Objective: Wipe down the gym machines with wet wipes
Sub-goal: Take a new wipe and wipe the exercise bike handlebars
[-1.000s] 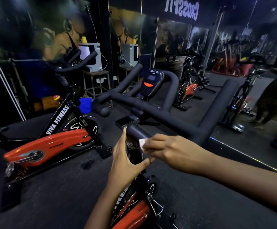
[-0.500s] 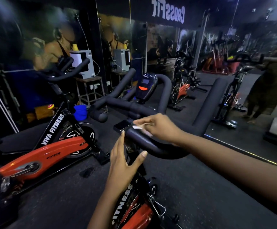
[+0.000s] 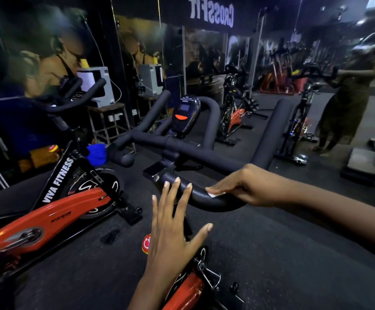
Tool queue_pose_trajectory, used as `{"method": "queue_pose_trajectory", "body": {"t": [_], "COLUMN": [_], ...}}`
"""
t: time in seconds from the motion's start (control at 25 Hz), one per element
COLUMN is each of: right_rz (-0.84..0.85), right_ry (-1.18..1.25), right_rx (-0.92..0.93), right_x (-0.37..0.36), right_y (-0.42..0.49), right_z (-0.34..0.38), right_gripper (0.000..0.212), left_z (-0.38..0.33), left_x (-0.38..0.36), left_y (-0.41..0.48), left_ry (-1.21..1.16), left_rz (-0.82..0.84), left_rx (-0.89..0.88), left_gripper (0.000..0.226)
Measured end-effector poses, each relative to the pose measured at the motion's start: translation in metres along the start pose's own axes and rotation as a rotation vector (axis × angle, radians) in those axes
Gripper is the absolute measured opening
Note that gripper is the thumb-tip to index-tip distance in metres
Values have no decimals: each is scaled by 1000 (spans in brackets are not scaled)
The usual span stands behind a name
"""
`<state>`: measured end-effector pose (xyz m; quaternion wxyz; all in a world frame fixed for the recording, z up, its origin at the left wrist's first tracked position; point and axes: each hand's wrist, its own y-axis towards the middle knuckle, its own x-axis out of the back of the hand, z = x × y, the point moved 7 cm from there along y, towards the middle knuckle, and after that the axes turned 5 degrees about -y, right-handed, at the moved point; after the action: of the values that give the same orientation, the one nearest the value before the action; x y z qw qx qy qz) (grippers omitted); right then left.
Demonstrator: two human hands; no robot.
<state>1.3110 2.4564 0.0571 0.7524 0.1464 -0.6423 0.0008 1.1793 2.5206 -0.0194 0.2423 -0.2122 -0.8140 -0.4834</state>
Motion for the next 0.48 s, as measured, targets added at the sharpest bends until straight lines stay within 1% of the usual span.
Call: {"method": "queue_pose_trajectory", "body": {"t": [0.04, 0.12, 0.16, 0.28, 0.32, 0.4, 0.48], "right_rz": [29, 78, 61, -132, -174, -231, -300], "right_ry": [-11, -25, -29, -8, -7, -19, -85], "right_rx": [25, 8, -19, -106, -99, -20, 42], "right_x": [5, 18, 23, 19, 9, -12, -17], "right_y": [-4, -2, 4, 32, 40, 37, 12], "right_z": [-1, -6, -8, -7, 3, 26, 33], "right_gripper": [45, 42, 40, 41, 40, 40, 42], "left_z": [1, 3, 4, 6, 6, 8, 8], "left_x": [0, 0, 0, -2, -3, -2, 2], "left_y": [0, -1, -1, -1, -1, -3, -5], "left_ry": [3, 5, 7, 14, 8, -40, -113], "left_rz": [2, 14, 19, 30, 32, 34, 27], "left_rx": [-8, -14, -13, -9, -12, -21, -15], "left_gripper": [76, 76, 77, 78, 79, 81, 81]}}
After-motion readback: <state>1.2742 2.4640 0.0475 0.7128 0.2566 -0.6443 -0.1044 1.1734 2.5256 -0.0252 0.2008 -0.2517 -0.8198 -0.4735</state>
